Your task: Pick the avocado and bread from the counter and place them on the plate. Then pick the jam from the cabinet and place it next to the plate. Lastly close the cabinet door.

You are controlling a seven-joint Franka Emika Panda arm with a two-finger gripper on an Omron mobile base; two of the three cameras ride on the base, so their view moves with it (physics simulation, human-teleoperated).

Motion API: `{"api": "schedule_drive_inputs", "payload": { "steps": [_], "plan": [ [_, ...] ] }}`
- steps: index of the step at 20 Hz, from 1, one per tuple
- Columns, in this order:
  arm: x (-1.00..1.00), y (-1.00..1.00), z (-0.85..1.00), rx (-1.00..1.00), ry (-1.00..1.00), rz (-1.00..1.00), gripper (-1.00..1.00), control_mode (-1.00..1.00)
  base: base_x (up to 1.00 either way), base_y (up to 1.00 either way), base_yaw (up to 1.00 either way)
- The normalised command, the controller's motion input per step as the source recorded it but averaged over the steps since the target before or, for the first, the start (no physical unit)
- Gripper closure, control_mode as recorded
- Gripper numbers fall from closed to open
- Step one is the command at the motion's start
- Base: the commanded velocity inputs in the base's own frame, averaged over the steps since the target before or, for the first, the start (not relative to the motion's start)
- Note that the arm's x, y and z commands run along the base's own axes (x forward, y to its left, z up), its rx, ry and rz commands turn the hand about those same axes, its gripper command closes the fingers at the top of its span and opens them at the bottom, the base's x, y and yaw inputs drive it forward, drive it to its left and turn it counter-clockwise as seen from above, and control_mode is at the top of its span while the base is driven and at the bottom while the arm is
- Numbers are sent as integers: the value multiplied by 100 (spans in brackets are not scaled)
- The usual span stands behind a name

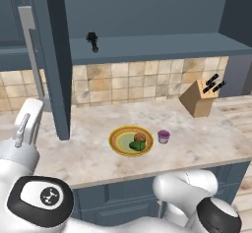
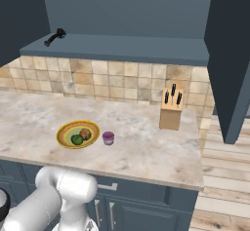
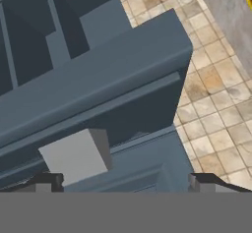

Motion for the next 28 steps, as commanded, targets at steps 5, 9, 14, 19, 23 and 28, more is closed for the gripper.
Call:
{"api": "schedule_drive_inputs", "payload": {
  "steps": [5,9,14,19,23,28],
  "plan": [
    [12,7,0,0,0,0,-100,-100,0,0,0],
    [0,-8,5,0,0,0,-100,-100,0,0,0],
    [7,-38,11,5,0,0,-100,-100,0,0,0],
    [3,-48,13,8,0,0,-100,-100,0,0,0],
    [0,-56,19,9,0,0,-100,-100,0,0,0],
    [0,-62,23,9,-1,0,-100,-100,0,0,0]
  ]
}}
